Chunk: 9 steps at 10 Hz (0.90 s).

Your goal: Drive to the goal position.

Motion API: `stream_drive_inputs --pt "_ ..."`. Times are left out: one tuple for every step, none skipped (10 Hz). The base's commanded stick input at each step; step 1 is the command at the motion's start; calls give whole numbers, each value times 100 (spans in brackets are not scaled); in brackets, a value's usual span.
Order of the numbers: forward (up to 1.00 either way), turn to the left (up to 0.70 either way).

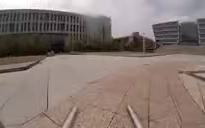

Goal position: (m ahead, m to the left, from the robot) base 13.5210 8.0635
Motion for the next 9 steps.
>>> stream_drive_inputs --pt "70 -35" --pt "70 0" --pt "70 0" --pt "70 0" --pt "70 0" --pt "70 0" --pt "70 0" --pt "70 0" --pt "70 0"
